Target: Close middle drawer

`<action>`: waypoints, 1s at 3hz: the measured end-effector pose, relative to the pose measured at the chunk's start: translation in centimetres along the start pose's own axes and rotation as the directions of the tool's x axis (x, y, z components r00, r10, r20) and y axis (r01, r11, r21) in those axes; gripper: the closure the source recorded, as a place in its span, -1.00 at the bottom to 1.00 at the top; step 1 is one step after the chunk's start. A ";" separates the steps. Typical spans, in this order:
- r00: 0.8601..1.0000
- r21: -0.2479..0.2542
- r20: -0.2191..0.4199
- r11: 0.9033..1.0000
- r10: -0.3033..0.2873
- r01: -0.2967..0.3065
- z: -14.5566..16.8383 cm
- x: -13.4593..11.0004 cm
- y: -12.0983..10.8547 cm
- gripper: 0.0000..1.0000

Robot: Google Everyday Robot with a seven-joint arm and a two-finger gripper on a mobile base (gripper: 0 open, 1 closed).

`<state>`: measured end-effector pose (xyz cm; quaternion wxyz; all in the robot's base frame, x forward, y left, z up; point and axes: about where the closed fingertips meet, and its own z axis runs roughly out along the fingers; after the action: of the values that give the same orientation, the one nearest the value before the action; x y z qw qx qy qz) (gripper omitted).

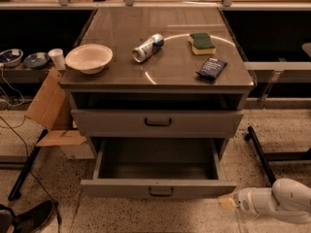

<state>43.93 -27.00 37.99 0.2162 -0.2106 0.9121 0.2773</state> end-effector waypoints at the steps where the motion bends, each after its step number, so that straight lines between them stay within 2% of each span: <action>1: 1.000 0.021 -0.002 1.000 0.013 -0.013 0.5 -2.1 -1.2 1.00; 2: 1.000 0.021 -0.002 1.000 0.013 -0.013 0.5 -2.1 -1.2 1.00; 3: 1.000 0.047 -0.002 0.999 0.026 -0.026 1.0 -4.6 -2.8 1.00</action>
Offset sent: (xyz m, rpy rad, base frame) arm 0.1092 -0.0070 0.0102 -0.0791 0.0070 -0.0655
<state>49.39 -27.31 38.45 0.2165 -0.1941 0.9212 0.2585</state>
